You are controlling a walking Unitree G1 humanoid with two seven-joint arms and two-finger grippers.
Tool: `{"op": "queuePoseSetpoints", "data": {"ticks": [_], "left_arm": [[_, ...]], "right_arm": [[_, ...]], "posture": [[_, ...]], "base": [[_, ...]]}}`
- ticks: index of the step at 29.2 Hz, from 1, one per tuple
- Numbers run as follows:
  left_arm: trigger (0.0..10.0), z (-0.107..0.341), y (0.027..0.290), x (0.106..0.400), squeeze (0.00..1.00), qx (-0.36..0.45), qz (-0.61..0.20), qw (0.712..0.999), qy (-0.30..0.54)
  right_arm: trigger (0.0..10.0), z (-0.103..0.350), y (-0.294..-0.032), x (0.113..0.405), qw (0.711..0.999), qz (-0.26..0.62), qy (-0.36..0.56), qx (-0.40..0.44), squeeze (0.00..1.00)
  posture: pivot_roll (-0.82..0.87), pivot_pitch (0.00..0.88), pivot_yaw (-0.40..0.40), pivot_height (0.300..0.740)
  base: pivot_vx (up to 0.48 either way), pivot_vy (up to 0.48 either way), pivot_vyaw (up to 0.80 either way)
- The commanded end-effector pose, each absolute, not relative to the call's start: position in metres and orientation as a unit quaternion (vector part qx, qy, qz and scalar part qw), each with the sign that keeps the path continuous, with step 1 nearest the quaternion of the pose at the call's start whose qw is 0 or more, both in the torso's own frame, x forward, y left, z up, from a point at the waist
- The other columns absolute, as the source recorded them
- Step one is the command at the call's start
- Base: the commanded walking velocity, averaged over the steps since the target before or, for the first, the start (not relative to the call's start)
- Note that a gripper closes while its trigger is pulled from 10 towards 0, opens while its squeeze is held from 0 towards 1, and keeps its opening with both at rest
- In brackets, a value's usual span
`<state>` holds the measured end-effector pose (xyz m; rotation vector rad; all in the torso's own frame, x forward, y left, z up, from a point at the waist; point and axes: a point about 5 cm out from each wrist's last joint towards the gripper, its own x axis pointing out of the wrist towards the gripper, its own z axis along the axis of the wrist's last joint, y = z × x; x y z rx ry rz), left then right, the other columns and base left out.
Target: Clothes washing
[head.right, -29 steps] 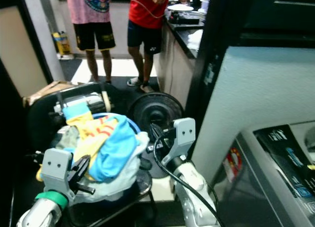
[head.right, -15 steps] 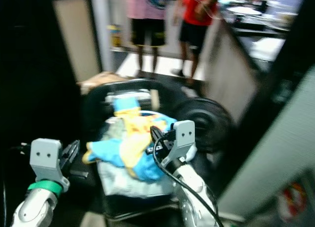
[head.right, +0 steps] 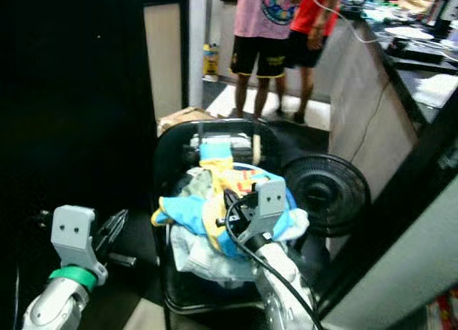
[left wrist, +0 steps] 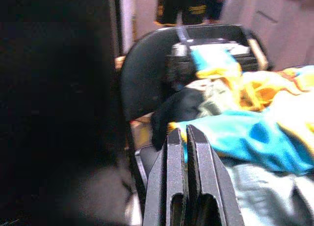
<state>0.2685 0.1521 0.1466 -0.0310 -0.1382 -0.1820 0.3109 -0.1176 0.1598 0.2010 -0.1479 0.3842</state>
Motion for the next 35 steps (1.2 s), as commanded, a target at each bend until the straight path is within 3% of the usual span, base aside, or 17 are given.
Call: {"op": "queuePoseSetpoints", "data": {"ticks": [1, 5, 17, 35], "left_arm": [[10.0, 0.1481, 0.1519, 0.2687, 0.0, -0.018, -0.099, 0.993, -0.066], [10.0, 0.1507, 0.1524, 0.2685, 0.0, -0.028, -0.103, 0.992, -0.07], [10.0, 0.1502, 0.147, 0.2672, 0.0, -0.027, -0.103, 0.992, -0.074], [10.0, 0.1508, 0.1434, 0.2697, 0.0, -0.042, -0.095, 0.992, -0.074]], "right_arm": [[10.0, 0.1521, -0.1224, 0.309, 0.977, 0.177, -0.061, 0.105, 0.0], [10.0, 0.1515, -0.1247, 0.3084, 0.977, 0.172, -0.062, 0.107, 0.0], [10.0, 0.1558, -0.1187, 0.3098, 0.974, 0.186, -0.071, 0.111, 0.0], [10.0, 0.1561, -0.1207, 0.3097, 0.974, 0.186, -0.069, 0.109, 0.0]], "posture": [[-0.01, 0.007, 0.022, 0.74], [-0.01, 0.008, 0.023, 0.74], [0.0, 0.018, 0.012, 0.74], [-0.01, 0.022, 0.007, 0.74]], "base": [[0.0, 0.0, -0.8], [0.0, 0.0, -0.8], [0.0, 0.0, 0.0], [0.37, 0.0, 0.0]]}}
